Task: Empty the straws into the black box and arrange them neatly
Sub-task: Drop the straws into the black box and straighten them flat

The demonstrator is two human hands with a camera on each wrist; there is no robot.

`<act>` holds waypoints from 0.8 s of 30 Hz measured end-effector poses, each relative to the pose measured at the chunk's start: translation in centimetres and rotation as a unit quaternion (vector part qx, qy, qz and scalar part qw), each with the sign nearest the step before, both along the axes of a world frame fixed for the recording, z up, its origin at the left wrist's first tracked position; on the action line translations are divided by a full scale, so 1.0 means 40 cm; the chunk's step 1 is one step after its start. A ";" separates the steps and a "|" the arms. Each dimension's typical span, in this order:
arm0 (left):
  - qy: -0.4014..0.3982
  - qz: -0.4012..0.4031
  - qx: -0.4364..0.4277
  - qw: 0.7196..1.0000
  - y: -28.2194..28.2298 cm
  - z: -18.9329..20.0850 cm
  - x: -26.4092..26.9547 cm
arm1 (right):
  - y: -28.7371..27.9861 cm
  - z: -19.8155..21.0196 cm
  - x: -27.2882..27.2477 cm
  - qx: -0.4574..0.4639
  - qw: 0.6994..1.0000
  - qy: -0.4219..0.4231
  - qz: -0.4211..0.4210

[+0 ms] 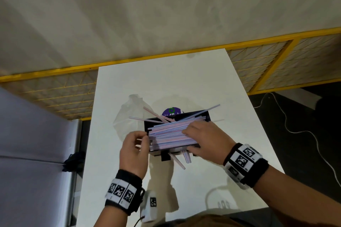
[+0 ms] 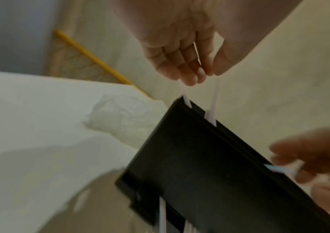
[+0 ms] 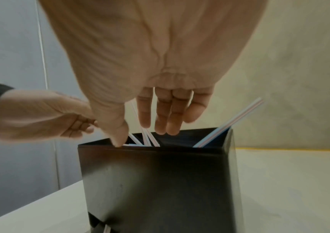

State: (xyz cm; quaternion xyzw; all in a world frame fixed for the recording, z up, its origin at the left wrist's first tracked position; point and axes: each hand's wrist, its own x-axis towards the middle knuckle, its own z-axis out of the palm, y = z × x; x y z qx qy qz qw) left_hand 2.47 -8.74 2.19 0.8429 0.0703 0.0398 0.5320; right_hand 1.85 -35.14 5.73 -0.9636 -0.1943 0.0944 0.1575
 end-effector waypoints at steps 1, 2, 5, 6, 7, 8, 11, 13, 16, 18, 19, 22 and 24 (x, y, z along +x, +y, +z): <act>0.029 0.049 -0.026 0.998 0.006 -0.013 -0.011 | -0.007 0.009 -0.013 0.006 1.000 -0.014 -0.011; 0.062 0.091 -0.048 0.993 0.014 -0.031 -0.022 | -0.014 0.013 -0.026 0.012 0.999 -0.024 -0.022; 0.232 0.150 -0.111 0.955 0.022 -0.098 -0.061 | -0.026 0.013 -0.060 0.027 0.998 0.010 -0.059; 0.296 0.148 -0.147 0.932 0.015 -0.121 -0.079 | -0.028 0.008 -0.068 0.030 0.997 0.027 -0.068; 0.350 0.143 -0.190 0.906 0.001 -0.146 -0.097 | -0.030 0.000 -0.075 0.027 0.996 0.041 -0.073; 0.390 0.139 -0.239 0.878 -0.015 -0.170 -0.112 | -0.032 -0.007 -0.080 0.023 0.996 0.050 -0.075; 0.441 0.125 -0.358 0.813 -0.085 -0.234 -0.139 | -0.037 -0.023 -0.086 0.030 0.994 0.068 -0.076; 0.441 0.114 -0.396 0.797 -0.136 -0.259 -0.140 | -0.039 -0.024 -0.085 0.035 0.993 0.077 -0.078; 0.450 0.110 -0.443 0.768 -0.209 -0.271 -0.133 | -0.041 -0.021 -0.083 0.041 0.993 0.082 -0.071; 0.451 0.110 -0.448 0.764 -0.239 -0.275 -0.121 | -0.040 -0.021 -0.080 0.037 0.994 0.083 -0.063; 0.452 0.105 -0.451 0.763 -0.249 -0.277 -0.114 | -0.038 -0.021 -0.079 0.037 0.994 0.084 -0.061; 0.467 0.088 -0.452 0.755 -0.264 -0.285 -0.096 | -0.032 -0.021 -0.074 0.041 0.994 0.084 -0.064; 0.472 0.092 -0.428 0.765 -0.272 -0.289 -0.089 | -0.030 -0.019 -0.069 0.036 0.994 0.083 -0.063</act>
